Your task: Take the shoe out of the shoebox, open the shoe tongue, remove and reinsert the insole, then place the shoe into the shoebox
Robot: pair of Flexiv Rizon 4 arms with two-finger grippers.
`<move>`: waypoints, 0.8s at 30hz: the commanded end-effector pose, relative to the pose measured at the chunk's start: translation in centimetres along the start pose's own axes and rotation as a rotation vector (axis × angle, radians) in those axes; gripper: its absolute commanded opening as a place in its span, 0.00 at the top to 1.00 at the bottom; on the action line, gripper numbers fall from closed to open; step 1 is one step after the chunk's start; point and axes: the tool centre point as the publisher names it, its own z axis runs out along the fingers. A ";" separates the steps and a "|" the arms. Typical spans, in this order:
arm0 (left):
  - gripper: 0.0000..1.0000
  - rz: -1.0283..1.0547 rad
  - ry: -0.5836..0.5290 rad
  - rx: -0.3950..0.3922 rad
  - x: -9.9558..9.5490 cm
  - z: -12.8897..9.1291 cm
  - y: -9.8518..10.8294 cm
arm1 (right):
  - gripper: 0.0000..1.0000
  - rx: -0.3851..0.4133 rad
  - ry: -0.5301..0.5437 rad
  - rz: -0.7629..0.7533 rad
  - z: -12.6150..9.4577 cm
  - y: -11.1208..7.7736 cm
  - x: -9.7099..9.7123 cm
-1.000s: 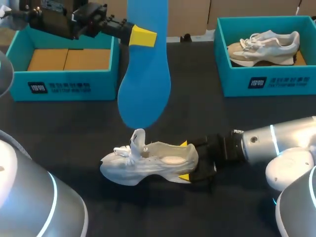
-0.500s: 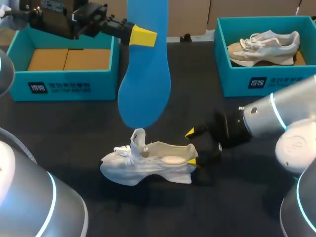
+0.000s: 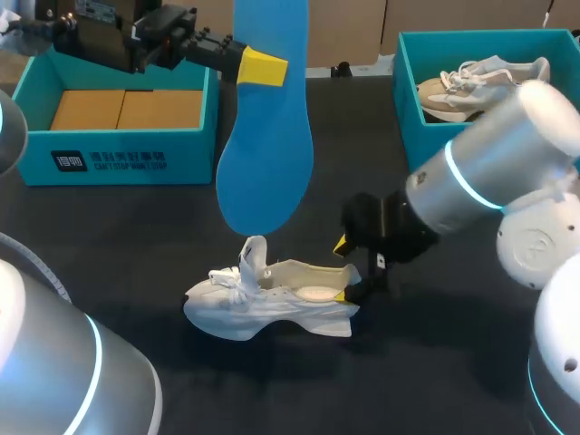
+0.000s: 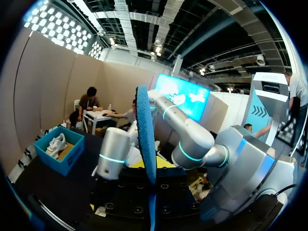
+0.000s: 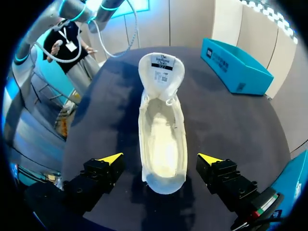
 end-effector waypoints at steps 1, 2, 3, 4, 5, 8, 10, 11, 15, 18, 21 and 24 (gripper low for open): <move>1.00 0.000 0.003 -0.005 -0.2 0.0 -0.1 | 0.00 0.519 0.010 -0.009 0.9 0.8 -0.2; 1.00 0.000 0.003 -0.005 -0.2 0.0 -0.1 | 0.00 0.544 0.009 0.001 1.0 0.8 -0.2; 1.00 0.000 0.003 -0.005 -0.2 0.0 -0.1 | 0.00 0.552 0.013 0.003 1.1 0.7 -0.2; 1.00 0.000 0.003 -0.005 -0.2 0.0 -0.1 | 0.00 0.564 0.010 0.015 1.1 0.8 -0.1; 1.00 0.000 0.003 -0.005 -0.2 0.0 -0.1 | 0.00 0.572 0.009 0.022 1.1 0.8 -0.1; 1.00 0.000 0.003 -0.005 -0.2 0.0 -0.1 | 0.00 0.593 0.010 0.031 1.2 0.8 0.0; 1.00 0.000 0.003 -0.005 -0.2 0.0 -0.1 | 0.00 0.617 0.013 0.038 1.4 0.9 0.1; 1.00 0.000 0.003 -0.005 -0.2 0.0 -0.1 | 0.00 0.632 0.011 0.041 1.4 1.1 0.1; 1.00 0.000 0.003 -0.005 -0.2 0.0 -0.1 | 0.00 0.660 -0.001 0.042 1.4 1.6 0.5; 1.00 0.000 0.003 -0.005 -0.2 0.0 -0.1 | 0.00 0.674 -0.010 0.041 1.5 1.8 0.6; 1.00 0.000 0.003 -0.005 -0.2 0.0 -0.1 | 0.00 0.680 -0.023 0.033 1.6 1.8 0.8; 1.00 0.000 0.003 -0.005 -0.2 0.0 -0.1 | 0.00 0.692 -0.040 0.022 1.6 1.7 0.9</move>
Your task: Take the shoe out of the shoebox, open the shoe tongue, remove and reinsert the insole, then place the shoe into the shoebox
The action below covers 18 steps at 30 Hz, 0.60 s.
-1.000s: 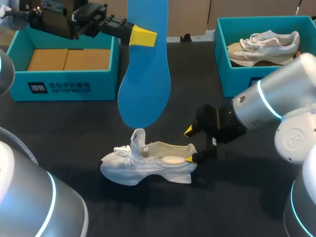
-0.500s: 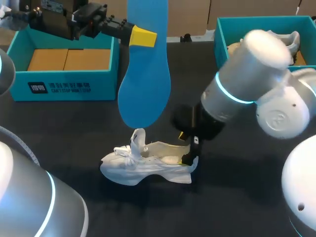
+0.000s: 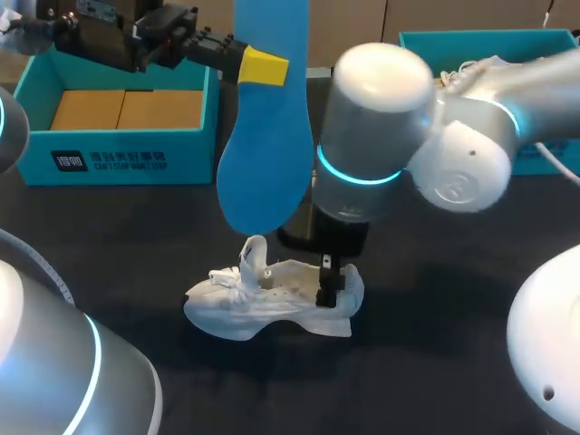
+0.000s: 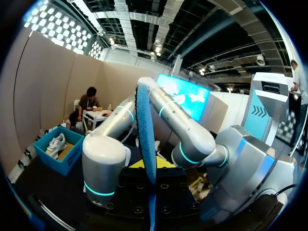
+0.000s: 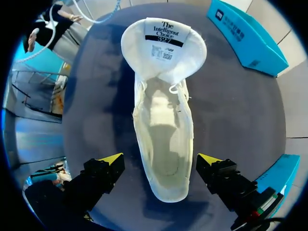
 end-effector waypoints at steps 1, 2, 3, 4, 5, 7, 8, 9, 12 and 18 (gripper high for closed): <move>1.00 0.000 0.002 -0.004 -0.1 0.0 -0.1 | 0.00 0.228 -0.017 0.002 0.0 0.4 0.4; 1.00 0.000 0.002 -0.004 -0.1 0.0 -0.1 | 0.00 0.229 -0.019 0.003 0.1 0.3 0.4; 1.00 0.000 0.002 -0.004 -0.1 0.0 -0.1 | 0.00 0.224 -0.022 0.001 0.1 0.2 0.4; 1.00 0.000 0.002 -0.004 -0.1 0.0 -0.1 | 0.00 0.223 -0.022 0.001 0.1 0.1 0.3; 1.00 0.000 0.002 -0.004 -0.1 0.0 -0.1 | 0.00 0.223 -0.023 0.000 0.1 0.1 0.3; 1.00 0.000 0.002 -0.004 -0.1 0.0 -0.1 | 0.00 0.214 -0.026 -0.002 -0.1 0.0 0.0; 1.00 0.000 0.002 -0.004 -0.1 0.0 -0.1 | 0.00 0.209 -0.029 -0.001 -0.2 -0.1 -0.2; 1.00 0.000 0.002 -0.004 -0.1 0.0 -0.1 | 0.00 0.196 -0.037 -0.003 -0.3 -0.2 -0.4; 1.00 0.000 0.002 -0.004 -0.1 0.0 -0.1 | 0.00 0.193 -0.058 -0.004 -1.1 0.1 -1.1; 1.00 0.000 0.002 -0.004 -0.1 0.0 -0.1 | 0.00 0.192 -0.075 -0.037 -1.5 1.6 -2.8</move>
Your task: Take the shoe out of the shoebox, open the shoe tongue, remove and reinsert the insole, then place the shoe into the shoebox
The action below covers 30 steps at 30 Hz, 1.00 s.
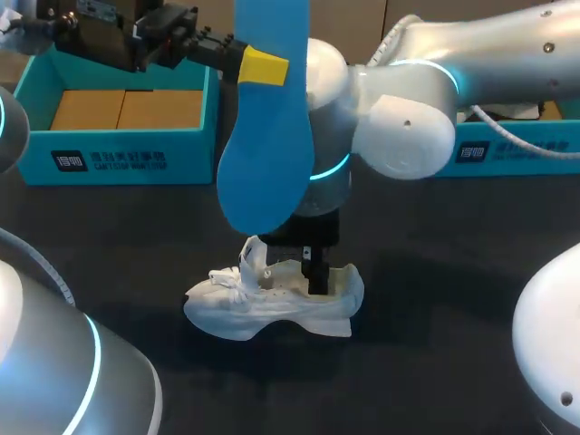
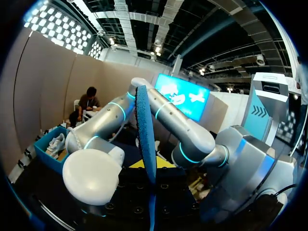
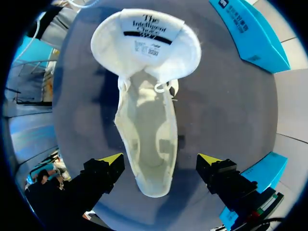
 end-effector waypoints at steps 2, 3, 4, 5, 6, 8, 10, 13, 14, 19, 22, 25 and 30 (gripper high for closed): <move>1.00 0.000 0.002 -0.004 -0.1 0.0 -0.1 | 0.00 0.004 0.001 -0.022 -0.2 1.3 -1.2; 1.00 0.000 0.002 -0.004 -0.1 0.0 -0.1 | 0.00 0.009 0.003 -0.028 -0.1 1.6 -1.4; 1.00 0.000 0.002 -0.004 -0.1 0.0 -0.1 | 0.00 0.007 0.005 -0.033 0.1 1.9 -1.6; 1.00 0.000 0.002 -0.004 -0.1 0.0 -0.1 | 0.00 0.002 0.006 -0.037 0.3 2.2 -1.9; 1.00 0.000 0.002 -0.004 -0.1 0.0 -0.1 | 0.00 -0.002 0.010 -0.042 0.5 2.5 -2.1; 1.00 0.000 0.002 -0.004 -0.1 0.0 -0.1 | 0.00 -0.016 0.014 -0.047 0.9 2.8 -2.5; 1.00 0.000 0.002 -0.004 -0.1 0.0 -0.1 | 0.00 -0.024 0.019 -0.046 1.2 3.0 -2.9; 1.00 0.000 0.002 -0.004 -0.1 0.0 -0.1 | 0.00 -0.028 0.021 -0.045 1.8 3.3 -3.1; 1.00 0.000 0.002 -0.004 -0.1 0.0 -0.1 | 0.00 -0.032 0.024 -0.045 1.9 3.4 -3.2; 1.00 0.000 0.002 -0.004 -0.1 0.0 -0.1 | 0.00 -0.040 0.027 -0.040 2.9 3.6 -3.6; 1.00 0.000 0.002 -0.004 -0.1 0.0 -0.1 | 0.00 -0.054 0.033 -0.033 3.7 3.7 -3.7; 1.00 0.000 0.002 -0.004 -0.1 0.0 -0.1 | 0.00 -0.064 0.050 -0.037 4.7 3.8 -3.6; 1.00 0.000 0.002 -0.004 -0.1 0.0 -0.1 | 0.57 -0.066 0.072 -0.033 5.8 3.8 -3.0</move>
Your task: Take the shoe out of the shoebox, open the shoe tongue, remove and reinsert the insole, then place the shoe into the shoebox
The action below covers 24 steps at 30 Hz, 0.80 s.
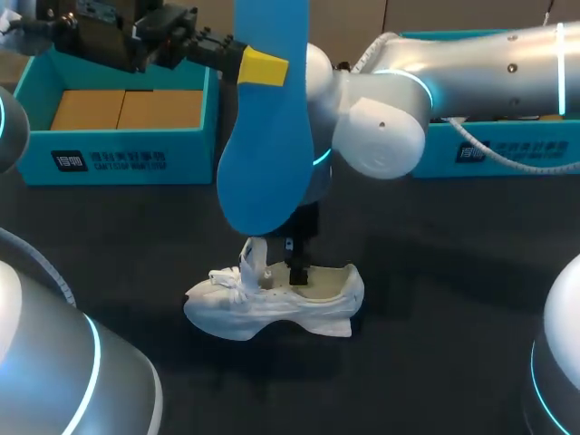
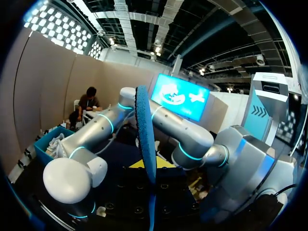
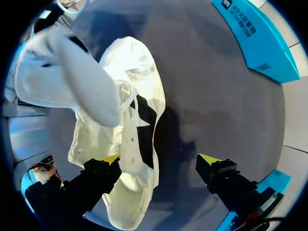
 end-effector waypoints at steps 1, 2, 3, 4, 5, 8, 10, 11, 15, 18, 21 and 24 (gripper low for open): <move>1.00 0.000 0.002 -0.005 -0.1 0.0 -0.1 | 0.74 -0.011 0.012 0.005 1.2 0.1 0.1; 1.00 0.000 0.002 -0.005 -0.1 0.0 -0.1 | 1.00 -0.012 0.015 0.006 1.3 0.1 0.2; 1.00 0.000 0.002 -0.005 -0.1 0.0 -0.1 | 1.00 -0.014 0.017 0.008 1.4 0.1 0.3; 1.00 0.000 0.002 -0.005 -0.1 0.0 -0.1 | 1.00 -0.015 0.023 0.010 1.5 0.1 0.4; 1.00 0.000 0.002 -0.005 -0.1 0.0 -0.1 | 1.00 -0.015 0.024 0.011 1.6 0.1 0.4; 1.00 0.000 0.002 -0.005 -0.1 0.0 -0.1 | 1.00 -0.017 0.022 0.021 1.3 0.1 0.9; 1.00 0.000 0.002 -0.005 -0.1 0.0 -0.1 | 1.00 -0.022 0.017 0.026 0.9 0.1 1.1; 1.00 0.000 0.002 -0.005 -0.1 0.0 -0.1 | 1.00 -0.022 0.017 0.032 0.8 0.0 1.2; 1.00 0.000 0.002 -0.005 -0.1 0.0 -0.1 | 1.00 -0.020 0.018 0.051 0.0 0.0 1.6; 1.00 0.000 0.002 -0.005 -0.1 0.0 -0.1 | 1.00 -0.021 0.027 0.083 -0.5 0.0 1.9; 1.00 0.000 0.002 -0.005 -0.1 0.0 -0.1 | 1.00 -0.025 0.036 0.124 -1.2 0.1 2.3; 1.00 0.000 0.002 -0.005 -0.1 0.0 -0.1 | 1.00 -0.040 0.046 0.179 -1.9 0.3 2.7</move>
